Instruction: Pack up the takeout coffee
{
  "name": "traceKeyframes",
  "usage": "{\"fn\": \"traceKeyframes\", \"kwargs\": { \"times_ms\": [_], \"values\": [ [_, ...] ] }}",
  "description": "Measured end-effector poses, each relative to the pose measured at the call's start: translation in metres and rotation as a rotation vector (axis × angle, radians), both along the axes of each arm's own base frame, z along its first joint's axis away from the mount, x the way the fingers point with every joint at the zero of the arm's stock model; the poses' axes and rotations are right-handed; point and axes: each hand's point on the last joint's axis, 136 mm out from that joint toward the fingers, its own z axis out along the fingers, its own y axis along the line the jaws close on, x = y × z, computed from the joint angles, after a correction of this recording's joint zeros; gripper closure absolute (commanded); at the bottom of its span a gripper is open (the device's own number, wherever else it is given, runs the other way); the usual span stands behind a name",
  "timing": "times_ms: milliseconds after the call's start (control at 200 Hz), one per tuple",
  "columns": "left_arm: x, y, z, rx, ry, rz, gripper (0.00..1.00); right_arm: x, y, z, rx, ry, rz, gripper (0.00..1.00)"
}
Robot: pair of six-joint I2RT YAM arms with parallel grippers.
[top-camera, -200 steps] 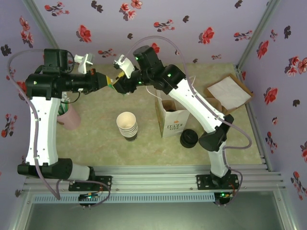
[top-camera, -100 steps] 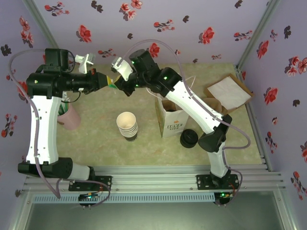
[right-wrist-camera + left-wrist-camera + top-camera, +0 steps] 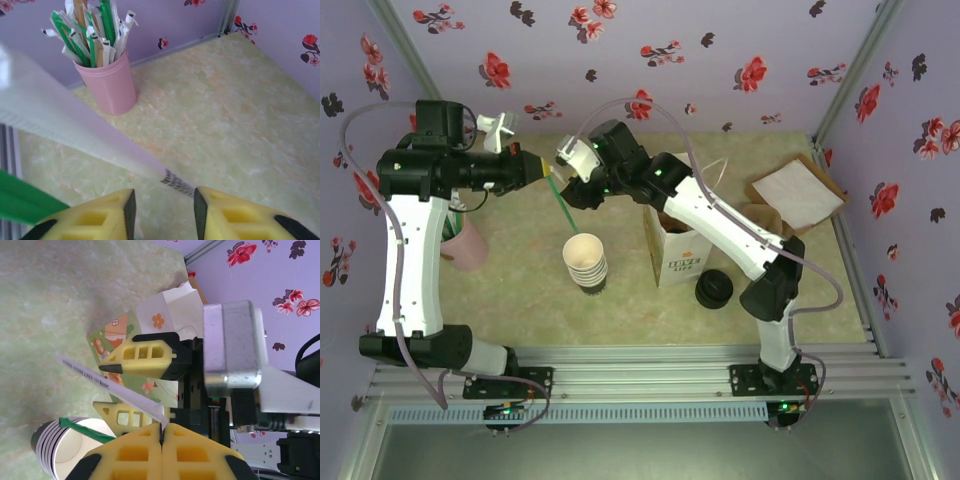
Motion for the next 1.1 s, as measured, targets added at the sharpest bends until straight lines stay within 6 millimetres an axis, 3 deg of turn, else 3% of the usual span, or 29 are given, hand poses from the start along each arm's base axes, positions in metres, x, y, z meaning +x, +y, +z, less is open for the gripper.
{"fn": "traceKeyframes", "kwargs": {
  "times_ms": [250,435,575,730,1000,1100],
  "values": [
    [-0.001,-0.003,0.002,-0.02,-0.004,-0.016,1.0,-0.002,0.003,0.027,0.091,-0.046,0.019,0.57],
    [-0.002,-0.007,0.001,-0.044,0.004,-0.039,1.0,0.001,0.007,0.037,0.128,-0.076,0.019,0.66],
    [-0.003,-0.008,0.003,-0.056,0.002,-0.05,1.0,0.003,0.009,0.041,0.145,-0.09,0.019,0.71],
    [0.0,-0.009,0.006,-0.061,-0.017,-0.052,1.0,0.001,0.011,0.044,0.155,-0.093,0.03,0.85],
    [0.008,-0.01,0.004,-0.06,-0.012,-0.05,1.0,-0.002,0.013,0.044,0.154,-0.095,0.035,0.91],
    [0.011,-0.008,0.002,-0.049,-0.009,-0.04,0.94,0.001,0.011,0.042,0.147,-0.097,0.017,0.93]
  ]
}}
